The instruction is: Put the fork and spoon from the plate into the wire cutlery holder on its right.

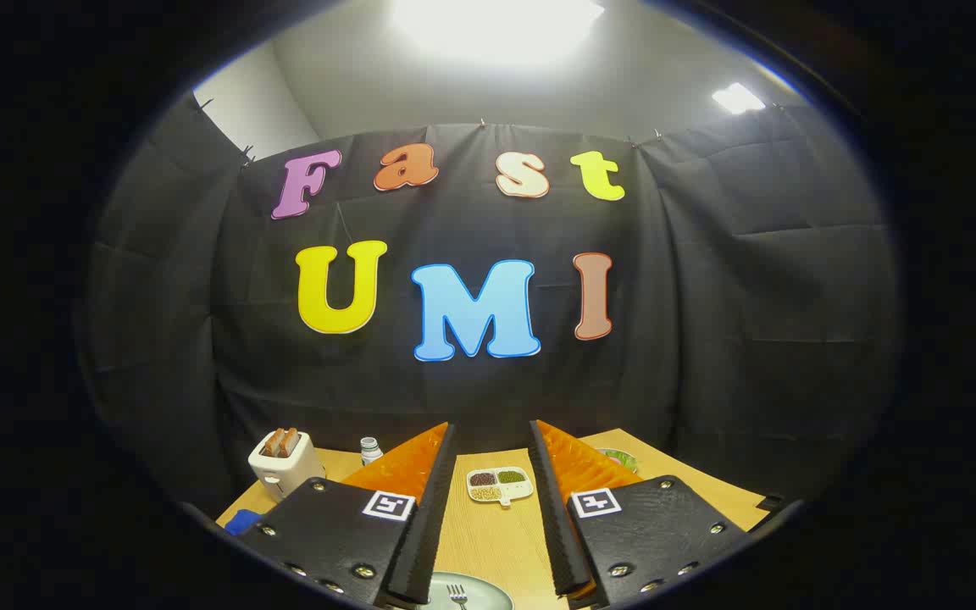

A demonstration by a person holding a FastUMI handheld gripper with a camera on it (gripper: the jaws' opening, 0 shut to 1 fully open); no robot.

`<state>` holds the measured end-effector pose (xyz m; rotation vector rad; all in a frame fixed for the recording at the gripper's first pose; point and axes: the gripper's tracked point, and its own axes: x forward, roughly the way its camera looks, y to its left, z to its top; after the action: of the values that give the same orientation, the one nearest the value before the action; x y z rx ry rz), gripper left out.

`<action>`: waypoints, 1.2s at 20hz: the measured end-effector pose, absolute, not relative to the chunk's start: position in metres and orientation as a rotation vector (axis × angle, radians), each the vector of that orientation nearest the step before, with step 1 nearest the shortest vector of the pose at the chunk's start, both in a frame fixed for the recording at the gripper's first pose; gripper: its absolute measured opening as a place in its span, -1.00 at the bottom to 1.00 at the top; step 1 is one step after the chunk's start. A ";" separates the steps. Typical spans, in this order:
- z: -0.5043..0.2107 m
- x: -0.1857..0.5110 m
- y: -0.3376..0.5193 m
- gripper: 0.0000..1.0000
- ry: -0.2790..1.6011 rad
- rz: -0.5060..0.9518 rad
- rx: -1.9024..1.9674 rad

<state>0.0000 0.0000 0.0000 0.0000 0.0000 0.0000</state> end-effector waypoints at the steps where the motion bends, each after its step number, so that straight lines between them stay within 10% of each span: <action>1: -0.001 0.000 0.000 0.06 0.001 0.001 -0.002; 24: -0.098 0.011 0.020 0.06 0.314 0.111 -0.078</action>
<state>0.0107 0.0204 -0.0981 -0.0777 0.3142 0.1110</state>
